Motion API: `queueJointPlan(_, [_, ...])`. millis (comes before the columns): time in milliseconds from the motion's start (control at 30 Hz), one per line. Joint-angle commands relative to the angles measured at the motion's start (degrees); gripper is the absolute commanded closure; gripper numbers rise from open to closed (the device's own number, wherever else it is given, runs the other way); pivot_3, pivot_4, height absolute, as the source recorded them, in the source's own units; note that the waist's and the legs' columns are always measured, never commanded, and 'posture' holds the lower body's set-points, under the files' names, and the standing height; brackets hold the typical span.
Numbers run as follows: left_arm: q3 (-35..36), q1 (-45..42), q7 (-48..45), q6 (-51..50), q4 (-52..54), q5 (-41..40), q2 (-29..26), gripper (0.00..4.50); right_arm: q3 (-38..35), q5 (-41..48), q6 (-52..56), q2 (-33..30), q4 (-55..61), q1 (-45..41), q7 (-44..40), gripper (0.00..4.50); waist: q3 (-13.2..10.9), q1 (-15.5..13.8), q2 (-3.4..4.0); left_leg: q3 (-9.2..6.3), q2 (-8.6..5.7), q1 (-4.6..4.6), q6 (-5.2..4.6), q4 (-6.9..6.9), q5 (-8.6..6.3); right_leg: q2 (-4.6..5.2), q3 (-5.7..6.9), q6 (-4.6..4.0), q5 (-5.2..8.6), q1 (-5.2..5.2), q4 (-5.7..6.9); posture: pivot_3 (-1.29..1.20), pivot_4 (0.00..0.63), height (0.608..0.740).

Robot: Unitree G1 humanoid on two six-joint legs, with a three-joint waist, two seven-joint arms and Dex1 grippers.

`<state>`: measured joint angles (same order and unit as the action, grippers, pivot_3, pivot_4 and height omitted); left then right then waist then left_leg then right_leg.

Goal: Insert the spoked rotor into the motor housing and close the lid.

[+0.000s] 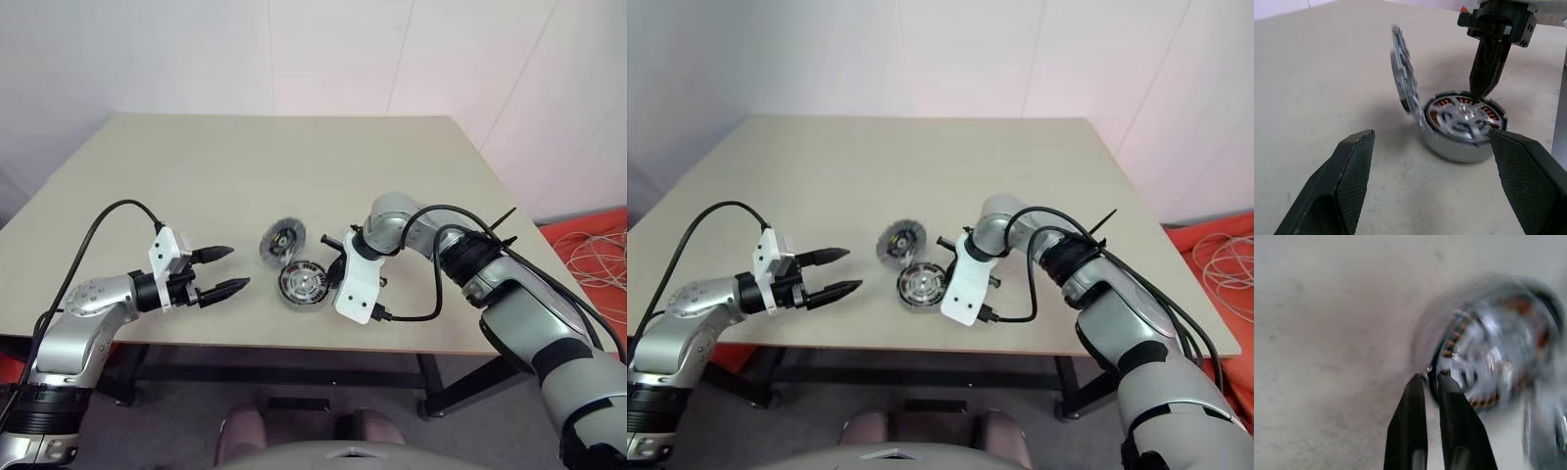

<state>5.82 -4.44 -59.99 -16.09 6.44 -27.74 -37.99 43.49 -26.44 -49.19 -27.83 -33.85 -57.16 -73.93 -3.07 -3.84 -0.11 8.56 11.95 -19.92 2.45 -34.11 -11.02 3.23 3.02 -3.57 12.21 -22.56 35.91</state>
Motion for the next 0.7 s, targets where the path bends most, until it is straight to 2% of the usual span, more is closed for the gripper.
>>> queueJointPlan(33, [0.8,-1.4,0.1,0.5,0.8,-0.3,-0.2,0.55,0.1,-0.4,1.4,0.3,1.7,0.4,-0.1,4.5,0.0,0.0,0.01,0.0,0.0,0.0,0.0,0.0,0.0,0.0,0.0,0.01,0.0,0.0,0.0,0.0,0.0,0.74])
queueJointPlan(333, [0.5,-2.0,-0.1,0.4,0.5,-0.2,-0.1,0.55,-1.0,-1.6,6.7,0.1,5.9,1.2,0.0,4.5,0.0,0.1,0.0,0.0,0.03,0.17,0.01,-0.03,0.0,-0.02,-0.01,0.05,0.03,0.14,0.01,0.0,0.0,0.74])
queueJointPlan(700, [-0.8,-4.0,-0.7,0.6,-1.3,0.2,0.6,0.55,-5.5,-0.6,27.0,-0.7,16.5,0.9,-2.7,4.5,-0.1,0.0,0.03,-0.01,0.03,0.02,0.02,-0.05,0.01,-0.03,-0.01,0.0,0.0,0.03,0.01,0.0,0.0,0.74])
